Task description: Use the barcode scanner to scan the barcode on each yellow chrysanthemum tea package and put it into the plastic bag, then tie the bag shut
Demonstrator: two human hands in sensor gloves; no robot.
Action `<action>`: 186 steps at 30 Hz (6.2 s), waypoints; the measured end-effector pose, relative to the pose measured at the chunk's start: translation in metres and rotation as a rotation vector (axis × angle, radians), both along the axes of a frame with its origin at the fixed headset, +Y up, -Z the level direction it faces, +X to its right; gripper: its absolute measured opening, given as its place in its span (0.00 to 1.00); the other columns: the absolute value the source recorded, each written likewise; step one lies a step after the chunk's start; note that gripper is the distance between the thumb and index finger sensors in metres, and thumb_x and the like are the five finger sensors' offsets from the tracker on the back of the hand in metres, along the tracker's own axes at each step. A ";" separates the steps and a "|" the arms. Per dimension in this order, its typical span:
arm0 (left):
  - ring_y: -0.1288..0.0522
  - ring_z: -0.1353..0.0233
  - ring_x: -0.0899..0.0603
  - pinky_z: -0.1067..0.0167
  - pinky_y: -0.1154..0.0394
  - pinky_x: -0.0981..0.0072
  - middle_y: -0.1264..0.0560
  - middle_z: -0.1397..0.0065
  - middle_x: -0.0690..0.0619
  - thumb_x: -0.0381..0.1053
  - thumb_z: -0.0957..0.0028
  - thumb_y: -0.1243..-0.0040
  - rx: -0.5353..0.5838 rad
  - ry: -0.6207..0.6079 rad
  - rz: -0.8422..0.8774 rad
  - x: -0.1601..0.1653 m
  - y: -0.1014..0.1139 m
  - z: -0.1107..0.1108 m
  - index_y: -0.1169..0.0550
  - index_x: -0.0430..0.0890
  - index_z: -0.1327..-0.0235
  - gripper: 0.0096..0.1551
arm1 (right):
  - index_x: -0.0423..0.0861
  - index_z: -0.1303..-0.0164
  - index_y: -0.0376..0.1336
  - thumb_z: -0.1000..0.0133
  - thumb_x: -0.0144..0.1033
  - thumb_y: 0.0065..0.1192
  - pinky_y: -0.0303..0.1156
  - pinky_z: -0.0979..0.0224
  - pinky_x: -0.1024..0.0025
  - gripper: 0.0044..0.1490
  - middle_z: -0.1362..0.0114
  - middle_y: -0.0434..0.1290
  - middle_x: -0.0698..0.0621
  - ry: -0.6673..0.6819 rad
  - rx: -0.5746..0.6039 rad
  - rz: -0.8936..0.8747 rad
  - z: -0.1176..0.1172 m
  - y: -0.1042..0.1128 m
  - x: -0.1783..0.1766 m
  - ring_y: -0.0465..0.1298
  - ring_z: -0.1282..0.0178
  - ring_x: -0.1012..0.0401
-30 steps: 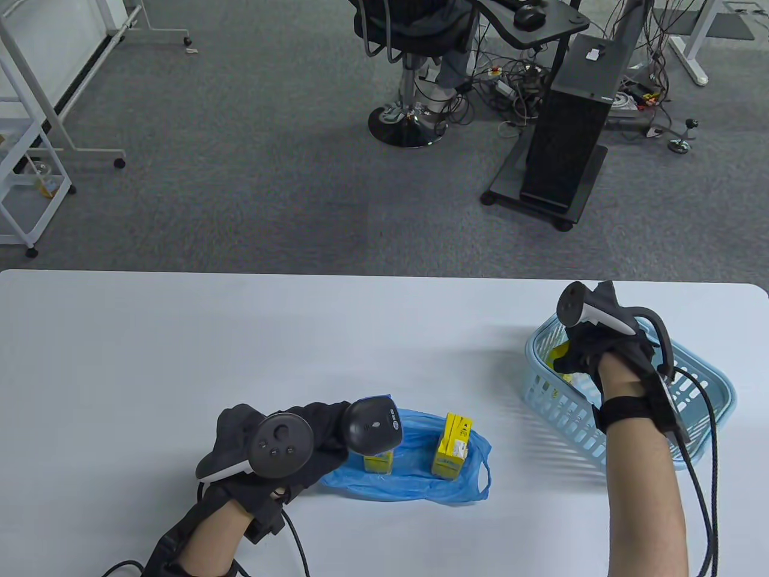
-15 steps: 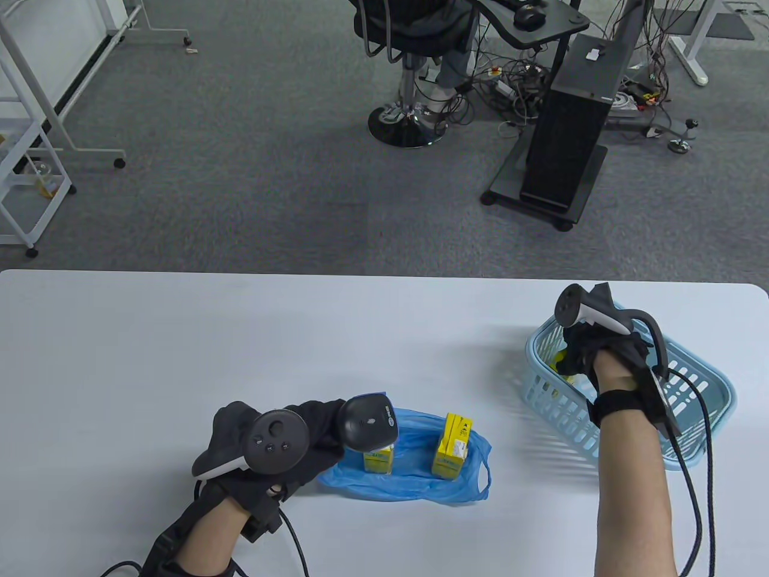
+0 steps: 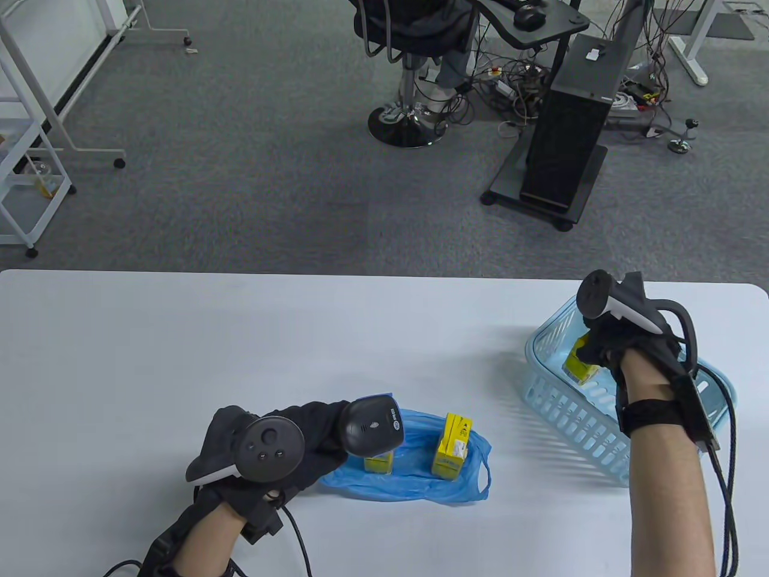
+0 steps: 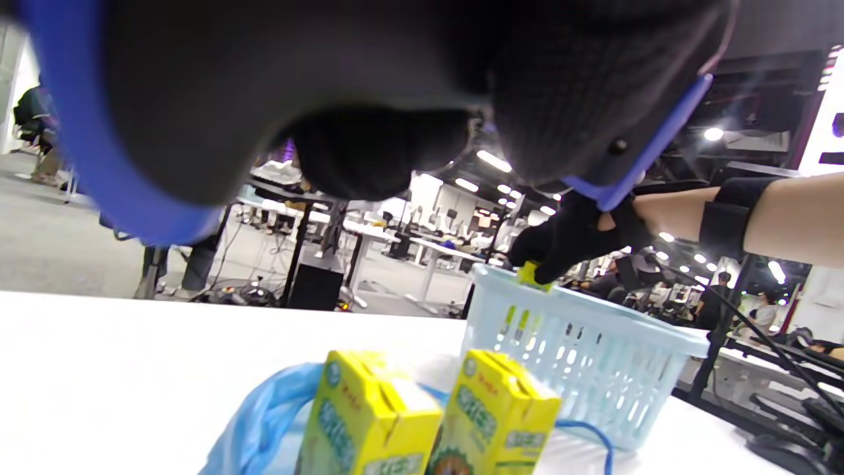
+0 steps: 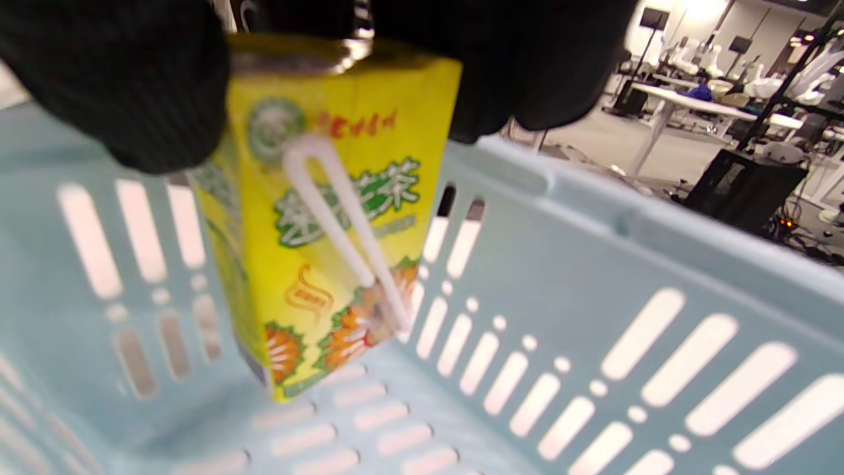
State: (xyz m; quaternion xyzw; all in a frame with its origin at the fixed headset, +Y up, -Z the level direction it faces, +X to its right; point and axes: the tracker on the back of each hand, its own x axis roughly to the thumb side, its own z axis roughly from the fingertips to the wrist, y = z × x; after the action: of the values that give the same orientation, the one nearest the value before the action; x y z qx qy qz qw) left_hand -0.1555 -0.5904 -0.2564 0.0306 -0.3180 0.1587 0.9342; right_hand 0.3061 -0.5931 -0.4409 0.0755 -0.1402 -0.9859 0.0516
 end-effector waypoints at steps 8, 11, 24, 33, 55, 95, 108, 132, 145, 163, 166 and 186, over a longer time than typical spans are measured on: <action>0.13 0.44 0.47 0.48 0.18 0.53 0.18 0.36 0.52 0.59 0.49 0.28 0.056 -0.031 0.025 0.003 0.016 0.016 0.26 0.54 0.30 0.34 | 0.51 0.29 0.57 0.64 0.58 0.72 0.69 0.28 0.42 0.53 0.25 0.59 0.39 0.072 0.239 -0.072 0.051 0.050 -0.009 0.69 0.30 0.45; 0.13 0.44 0.47 0.47 0.18 0.53 0.18 0.36 0.52 0.59 0.49 0.28 0.094 -0.050 0.041 0.004 0.024 0.025 0.26 0.54 0.30 0.34 | 0.52 0.31 0.57 0.65 0.58 0.73 0.67 0.27 0.42 0.52 0.25 0.57 0.39 0.099 0.325 -0.084 0.073 0.064 -0.017 0.67 0.31 0.45; 0.12 0.44 0.47 0.48 0.17 0.54 0.18 0.37 0.52 0.59 0.49 0.28 0.126 -0.086 0.025 0.017 0.024 0.034 0.26 0.54 0.30 0.34 | 0.52 0.32 0.59 0.65 0.61 0.73 0.75 0.31 0.53 0.51 0.26 0.58 0.38 0.217 0.619 -0.491 0.151 0.046 -0.062 0.67 0.34 0.45; 0.13 0.43 0.46 0.47 0.18 0.53 0.19 0.36 0.52 0.59 0.49 0.28 0.095 -0.068 0.015 0.017 0.012 0.023 0.27 0.54 0.30 0.34 | 0.52 0.33 0.60 0.65 0.63 0.72 0.78 0.33 0.57 0.51 0.27 0.60 0.39 0.246 0.678 -0.693 0.157 0.003 -0.082 0.69 0.35 0.47; 0.15 0.46 0.49 0.47 0.19 0.52 0.20 0.37 0.52 0.56 0.48 0.29 0.167 -0.008 -0.102 0.043 -0.032 0.008 0.28 0.52 0.30 0.34 | 0.52 0.34 0.62 0.64 0.68 0.70 0.82 0.39 0.61 0.51 0.28 0.62 0.40 0.311 0.605 -0.946 0.148 -0.024 -0.100 0.72 0.39 0.48; 0.14 0.45 0.47 0.47 0.19 0.52 0.20 0.36 0.50 0.60 0.49 0.30 -0.007 0.185 -0.028 -0.017 -0.024 -0.019 0.27 0.50 0.29 0.36 | 0.48 0.22 0.54 0.61 0.54 0.72 0.66 0.25 0.42 0.57 0.21 0.59 0.40 0.555 0.449 -0.608 0.146 -0.051 -0.182 0.68 0.25 0.46; 0.14 0.45 0.46 0.47 0.19 0.52 0.19 0.36 0.50 0.60 0.49 0.30 -0.046 0.194 -0.030 -0.020 -0.026 -0.022 0.27 0.49 0.29 0.36 | 0.44 0.21 0.52 0.60 0.51 0.71 0.51 0.21 0.39 0.58 0.19 0.59 0.41 0.611 0.293 -0.312 0.142 -0.092 -0.216 0.68 0.23 0.46; 0.15 0.46 0.48 0.48 0.19 0.52 0.22 0.39 0.50 0.66 0.54 0.28 -0.057 0.397 -0.021 -0.051 -0.047 -0.039 0.22 0.48 0.32 0.39 | 0.49 0.15 0.44 0.63 0.71 0.59 0.42 0.23 0.31 0.69 0.14 0.49 0.42 0.479 0.323 -0.274 0.142 -0.062 -0.184 0.50 0.14 0.42; 0.13 0.49 0.47 0.52 0.18 0.54 0.20 0.42 0.46 0.65 0.53 0.31 -0.327 0.664 0.033 -0.095 -0.139 -0.071 0.26 0.40 0.29 0.45 | 0.47 0.15 0.45 0.63 0.71 0.61 0.46 0.23 0.30 0.70 0.14 0.48 0.40 0.382 0.343 -0.322 0.153 -0.056 -0.141 0.51 0.14 0.41; 0.12 0.45 0.38 0.50 0.18 0.49 0.20 0.36 0.40 0.63 0.50 0.34 -0.452 0.850 0.092 -0.118 -0.177 -0.068 0.32 0.35 0.25 0.48 | 0.45 0.15 0.45 0.61 0.69 0.60 0.46 0.23 0.30 0.68 0.14 0.47 0.39 0.372 0.332 -0.349 0.152 -0.056 -0.140 0.49 0.14 0.41; 0.13 0.44 0.38 0.49 0.19 0.49 0.21 0.35 0.39 0.63 0.50 0.33 -0.410 0.879 -0.009 -0.115 -0.176 -0.067 0.34 0.34 0.24 0.49 | 0.45 0.15 0.45 0.61 0.69 0.60 0.47 0.23 0.30 0.68 0.14 0.47 0.39 0.368 0.319 -0.349 0.151 -0.058 -0.139 0.50 0.14 0.41; 0.21 0.30 0.33 0.37 0.27 0.38 0.27 0.25 0.41 0.68 0.49 0.39 -0.046 0.453 0.093 -0.046 -0.083 -0.049 0.32 0.46 0.21 0.46 | 0.44 0.16 0.46 0.60 0.66 0.61 0.49 0.23 0.33 0.66 0.16 0.50 0.39 0.317 0.232 -0.341 0.145 -0.078 -0.139 0.53 0.16 0.41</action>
State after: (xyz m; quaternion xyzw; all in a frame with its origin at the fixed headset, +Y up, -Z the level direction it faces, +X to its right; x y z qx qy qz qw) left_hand -0.2013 -0.6734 -0.3054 0.0589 -0.0946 0.1980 0.9738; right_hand 0.1674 -0.6709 -0.2960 -0.0992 -0.0270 -0.9893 -0.1033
